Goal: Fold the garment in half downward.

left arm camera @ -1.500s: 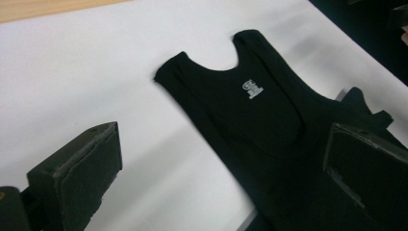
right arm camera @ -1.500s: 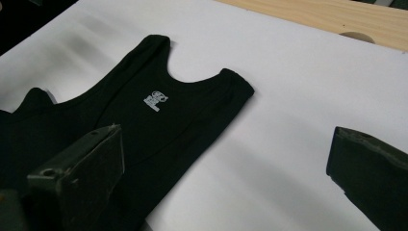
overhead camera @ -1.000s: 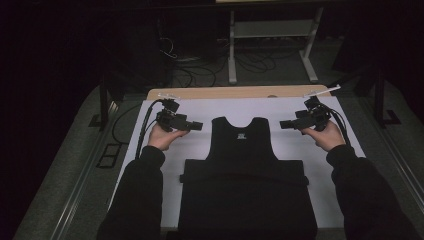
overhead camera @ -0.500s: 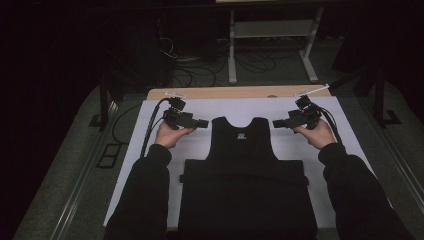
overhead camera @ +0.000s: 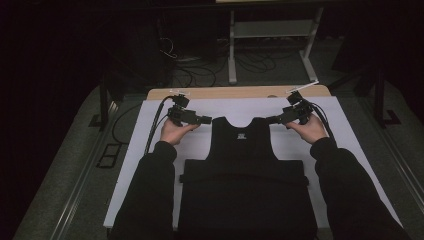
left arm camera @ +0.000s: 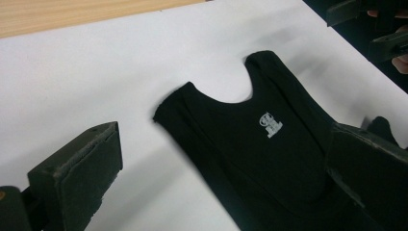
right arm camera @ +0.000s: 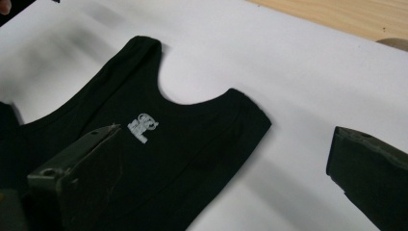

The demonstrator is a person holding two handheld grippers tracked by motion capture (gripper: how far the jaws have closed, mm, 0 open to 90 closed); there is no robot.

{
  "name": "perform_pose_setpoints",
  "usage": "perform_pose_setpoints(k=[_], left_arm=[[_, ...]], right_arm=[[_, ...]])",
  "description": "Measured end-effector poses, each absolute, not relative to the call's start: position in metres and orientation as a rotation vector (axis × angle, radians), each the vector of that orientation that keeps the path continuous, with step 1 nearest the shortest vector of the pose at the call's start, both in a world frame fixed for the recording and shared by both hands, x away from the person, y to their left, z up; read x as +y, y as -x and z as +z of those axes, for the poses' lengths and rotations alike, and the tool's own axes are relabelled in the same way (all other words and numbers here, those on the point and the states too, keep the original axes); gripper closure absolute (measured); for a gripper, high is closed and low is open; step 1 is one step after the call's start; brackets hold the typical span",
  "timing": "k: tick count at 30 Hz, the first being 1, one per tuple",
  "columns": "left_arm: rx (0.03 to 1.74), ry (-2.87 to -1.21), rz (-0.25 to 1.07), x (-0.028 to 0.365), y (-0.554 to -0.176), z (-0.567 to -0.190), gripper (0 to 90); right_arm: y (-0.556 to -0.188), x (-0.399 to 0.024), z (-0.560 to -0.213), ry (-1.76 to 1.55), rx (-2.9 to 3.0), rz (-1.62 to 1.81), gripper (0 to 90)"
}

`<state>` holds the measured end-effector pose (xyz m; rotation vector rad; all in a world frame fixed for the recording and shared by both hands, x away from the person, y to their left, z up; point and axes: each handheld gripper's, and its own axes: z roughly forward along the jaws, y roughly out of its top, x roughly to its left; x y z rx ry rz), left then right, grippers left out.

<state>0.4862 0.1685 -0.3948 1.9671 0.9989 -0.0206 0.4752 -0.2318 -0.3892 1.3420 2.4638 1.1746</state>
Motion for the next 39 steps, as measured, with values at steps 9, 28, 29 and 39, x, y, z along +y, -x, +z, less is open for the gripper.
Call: perform_pose_setpoints(k=[9, 28, 29, 39], left_arm=[[0.992, -2.023, -0.027, 0.159, -0.5, -0.406, 0.0], [1.042, -1.965, -0.018, 0.145, -0.512, -0.433, 9.4], [1.05, -1.953, -0.018, 0.143, -0.512, -0.433, 10.6], [1.081, -1.993, -0.005, 0.135, -0.517, -0.437, 13.7]], right_arm=[[-0.487, -0.219, -0.402, -1.355, 2.469, 1.131, 0.0], [-0.503, -0.214, -0.435, -1.475, 2.438, 1.123, 8.0], [-0.503, -0.214, -0.435, -1.477, 2.432, 1.13, 10.2], [-0.506, -0.214, -0.441, -1.532, 2.377, 1.071, 28.3]])
